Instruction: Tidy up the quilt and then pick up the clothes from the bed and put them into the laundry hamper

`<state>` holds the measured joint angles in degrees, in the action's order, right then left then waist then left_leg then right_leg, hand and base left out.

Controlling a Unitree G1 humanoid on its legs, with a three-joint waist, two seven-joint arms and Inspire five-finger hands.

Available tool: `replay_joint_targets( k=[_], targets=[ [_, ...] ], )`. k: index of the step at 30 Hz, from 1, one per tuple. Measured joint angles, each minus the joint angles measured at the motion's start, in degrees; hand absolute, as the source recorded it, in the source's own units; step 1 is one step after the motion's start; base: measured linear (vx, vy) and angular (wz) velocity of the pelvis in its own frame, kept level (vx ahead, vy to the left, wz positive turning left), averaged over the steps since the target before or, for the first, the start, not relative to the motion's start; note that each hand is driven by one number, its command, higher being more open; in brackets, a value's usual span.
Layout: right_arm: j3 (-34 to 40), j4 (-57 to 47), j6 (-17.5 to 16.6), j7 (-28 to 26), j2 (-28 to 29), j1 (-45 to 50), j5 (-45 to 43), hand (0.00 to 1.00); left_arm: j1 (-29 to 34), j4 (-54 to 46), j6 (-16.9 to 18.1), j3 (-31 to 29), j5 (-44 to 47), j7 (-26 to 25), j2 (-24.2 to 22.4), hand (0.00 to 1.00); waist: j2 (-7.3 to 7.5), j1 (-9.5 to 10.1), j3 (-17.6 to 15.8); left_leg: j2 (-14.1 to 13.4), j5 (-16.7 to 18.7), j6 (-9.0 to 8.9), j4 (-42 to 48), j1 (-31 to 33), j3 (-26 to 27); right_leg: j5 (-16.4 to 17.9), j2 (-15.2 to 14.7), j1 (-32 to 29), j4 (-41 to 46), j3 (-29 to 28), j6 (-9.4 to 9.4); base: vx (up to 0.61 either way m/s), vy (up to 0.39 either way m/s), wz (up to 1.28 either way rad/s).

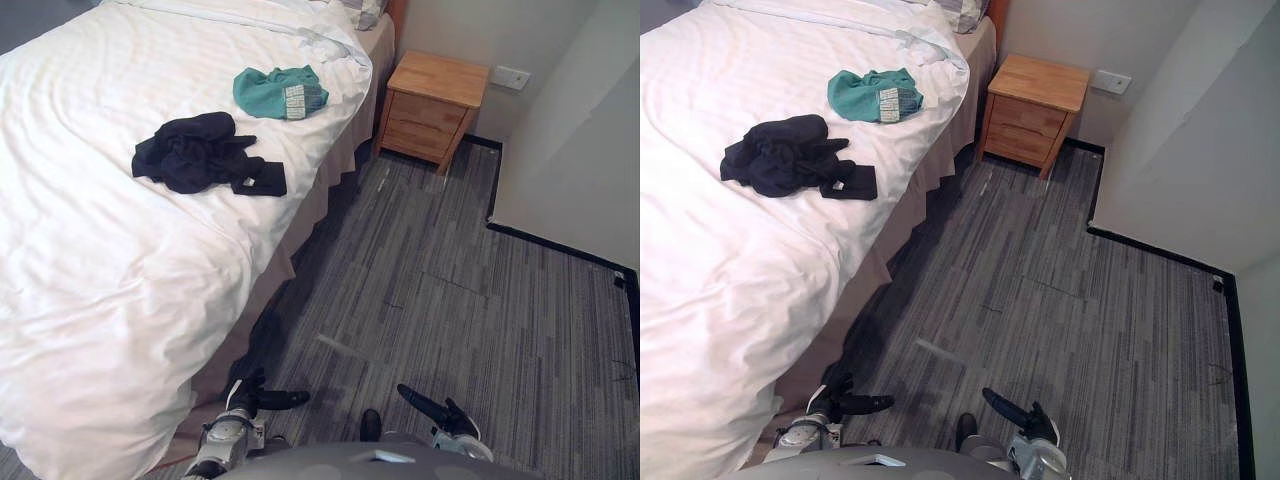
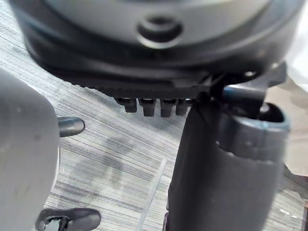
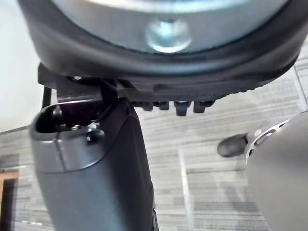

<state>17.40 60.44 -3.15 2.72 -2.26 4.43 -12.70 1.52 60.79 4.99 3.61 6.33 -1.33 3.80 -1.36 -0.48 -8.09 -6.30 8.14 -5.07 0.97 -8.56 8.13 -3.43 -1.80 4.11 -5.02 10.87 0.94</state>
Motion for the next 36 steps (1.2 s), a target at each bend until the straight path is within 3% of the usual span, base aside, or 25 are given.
replay_joint_targets(
  k=[4,6,7,9,10,11,12,14,15,17,18,21,22,25,27,28,29,31,33,34,36],
  targets=[
    [-3.0,0.0,0.4,-0.7,0.0,-1.1,0.0,1.00,0.1,1.2,-0.1,-1.7,0.0,-0.4,0.3,1.00,0.26,-0.78,-0.4,-0.7,0.0,-0.02,-0.1,-0.5,1.7,0.0,0.0,-0.4,0.0,0.1,0.00,-0.01,-0.003,-0.15],
    [-5.0,-0.3,0.8,-1.9,-0.5,-2.4,0.1,1.00,0.2,1.6,-0.4,-2.8,0.0,-1.6,0.4,1.00,-0.46,-0.90,-0.8,-1.7,0.0,-0.19,-0.2,-0.6,5.3,1.7,-1.3,-1.1,1.0,10.3,-1.06,-0.03,-0.035,-0.59],
    [-5.3,-0.5,1.0,-2.2,-0.6,-2.7,0.1,1.00,0.1,1.6,-0.4,-2.9,0.0,-1.9,0.5,1.00,-0.50,-0.89,-1.0,-2.1,0.2,-0.50,-0.2,-0.7,6.2,1.8,-1.5,-1.5,1.7,12.5,-1.09,0.04,-0.039,-0.67],
    [-7.1,-0.6,1.2,-2.4,-1.1,-3.4,0.0,1.00,0.1,1.6,-0.7,-4.3,-0.2,-2.1,0.8,1.00,-0.70,-1.04,-1.4,-4.2,1.2,-2.56,0.3,-1.9,10.5,2.7,0.8,-2.2,2.0,10.2,-1.43,0.08,-0.085,-0.98],
    [-8.7,-0.6,1.3,-2.5,-1.7,-3.2,-0.4,1.00,0.4,1.6,-1.0,-6.8,-0.2,-2.2,0.5,1.00,-1.52,-0.83,-1.6,-6.3,3.4,-4.14,4.1,-1.6,13.2,3.1,2.2,-2.4,2.0,8.8,-1.95,0.10,-0.106,-1.04],
    [-9.7,-0.6,1.2,-2.6,-1.8,-3.6,-1.1,1.00,0.8,1.7,-1.3,-7.5,-0.2,-2.2,0.6,1.00,-1.31,-0.67,-1.6,-6.9,4.4,-4.99,7.7,-0.6,14.3,3.3,2.7,-2.3,1.6,8.0,-2.10,0.11,-0.117,-0.90],
    [-10.8,-0.5,1.2,-2.7,-1.8,-3.4,-1.9,1.00,0.7,1.5,-1.5,-9.0,-0.2,-2.3,0.7,1.00,-0.58,-0.77,-1.7,-8.9,4.7,-5.38,17.7,3.0,15.9,3.6,2.9,-1.6,0.9,7.0,-2.48,0.16,-0.180,-0.52],
    [-11.5,-0.5,1.3,-2.7,-2.1,-3.2,-2.4,1.00,0.7,0.0,-1.3,-10.6,-0.2,-2.6,0.5,1.00,-0.42,-0.82,-1.9,-12.5,2.9,-3.09,33.5,8.9,13.9,4.5,3.3,-0.2,1.0,6.2,-3.64,0.16,-0.172,-0.38],
    [-12.1,-0.5,1.3,-2.4,-2.8,-3.4,-2.3,1.00,0.6,-1.2,-0.7,-12.0,-0.2,-2.6,0.1,1.00,-0.95,-0.53,-2.5,-13.9,1.2,-3.19,44.2,13.4,10.8,5.4,3.4,2.0,1.3,4.0,-3.74,0.25,-0.040,-0.65],
    [-12.4,0.2,1.2,-2.3,-3.3,-3.9,-2.3,1.00,0.7,-1.8,-0.1,-14.1,0.1,-3.0,-1.3,1.00,-1.03,0.80,-2.7,-10.7,5.2,-3.12,49.3,17.8,8.7,6.1,1.6,2.6,1.9,0.2,-4.64,0.31,0.002,-0.92],
    [-12.4,1.0,1.4,-2.4,-3.1,-4.9,-2.2,1.00,0.8,-2.0,-0.1,-14.3,0.7,-3.4,-1.8,1.00,-0.98,1.53,-2.7,-8.2,6.4,-2.57,46.9,20.0,9.5,5.9,0.1,3.0,1.9,-1.5,-4.33,0.27,0.016,-0.92],
    [-12.4,1.9,1.7,-2.8,-3.1,-5.5,-2.2,1.00,0.7,-2.8,0.1,-14.7,2.6,-3.5,-2.2,1.00,-0.89,1.94,-2.8,-4.6,6.0,-1.12,31.0,23.6,11.3,7.2,-1.2,4.2,1.5,-3.4,-2.13,0.30,0.047,-0.49],
    [-12.4,2.1,1.7,-2.8,-3.0,-5.5,-1.9,1.00,0.6,-2.9,0.1,-14.7,3.0,-3.4,-2.2,1.00,-0.69,1.97,-2.9,-3.0,3.6,0.06,22.8,24.1,11.2,7.7,-1.5,5.3,0.8,-3.5,-1.20,0.35,0.102,-0.19],
    [-12.3,2.4,1.7,-2.9,-2.9,-5.2,-1.7,1.00,0.6,-2.9,0.1,-15.0,4.8,-3.5,-2.2,1.00,-0.47,2.42,-3.1,-1.2,-4.0,3.03,9.7,24.1,11.4,11.0,-2.2,7.5,0.6,-3.6,1.63,0.37,0.163,-0.18],
    [-12.1,2.7,1.7,-2.8,-2.4,-5.1,-1.7,1.00,0.6,-3.1,0.1,-15.7,4.8,-3.4,-1.8,1.00,0.03,2.78,-3.0,-0.8,-8.8,5.13,12.3,24.1,11.9,13.3,-3.4,9.1,1.2,-3.6,3.25,0.37,0.228,-0.07],
    [-12.1,2.8,1.7,-2.8,-2.2,-5.1,-1.6,1.00,0.5,-3.2,0.1,-15.7,4.8,-3.4,-1.6,1.00,0.60,2.80,-3.1,-0.4,-7.8,5.47,13.2,24.2,12.0,13.6,-4.0,9.3,1.5,-3.4,3.55,0.51,0.296,0.01],
    [-11.1,3.0,1.7,-3.4,-1.4,-4.7,-1.2,1.00,0.2,-3.5,0.1,-15.7,5.1,-3.6,-1.1,1.00,2.21,3.50,-3.1,1.1,-3.8,5.71,15.2,23.6,12.6,14.5,-6.2,7.5,7.9,-2.6,4.79,0.51,0.293,-0.09],
    [-9.4,2.8,1.8,-3.8,-1.4,-4.7,-1.2,1.00,0.2,-2.6,-0.2,-15.6,6.1,-3.5,-1.1,1.00,1.98,3.82,-3.1,2.0,-1.8,6.47,14.4,19.8,13.4,15.3,-8.2,2.1,24.0,-2.7,6.20,0.48,0.296,-0.08],
    [-6.6,1.6,1.2,-3.7,-1.0,-4.3,-1.3,1.00,0.8,-1.1,-0.4,-14.2,6.4,-3.5,-0.4,1.00,1.99,2.50,-3.2,4.6,0.9,7.38,11.8,12.5,12.6,11.3,-12.0,-5.3,47.8,-3.6,11.55,0.47,0.255,0.28],
    [-6.4,0.9,1.1,-3.8,-0.9,-4.4,-1.3,1.00,0.8,-0.6,-0.5,-13.5,6.4,-3.5,0.0,1.00,2.01,1.97,-3.2,4.9,1.4,7.41,11.1,10.7,12.0,11.7,-12.5,-6.8,52.5,-2.9,10.79,0.49,0.176,0.51],
    [-5.7,-0.6,0.6,-3.6,-1.1,-4.4,-1.3,1.00,0.7,0.7,-1.3,-12.0,5.8,-3.4,0.8,1.00,1.41,0.44,-3.2,4.9,1.8,7.30,6.6,3.7,10.0,15.5,-13.0,-10.8,60.2,2.9,5.08,0.50,0.107,0.55]
  ],
)
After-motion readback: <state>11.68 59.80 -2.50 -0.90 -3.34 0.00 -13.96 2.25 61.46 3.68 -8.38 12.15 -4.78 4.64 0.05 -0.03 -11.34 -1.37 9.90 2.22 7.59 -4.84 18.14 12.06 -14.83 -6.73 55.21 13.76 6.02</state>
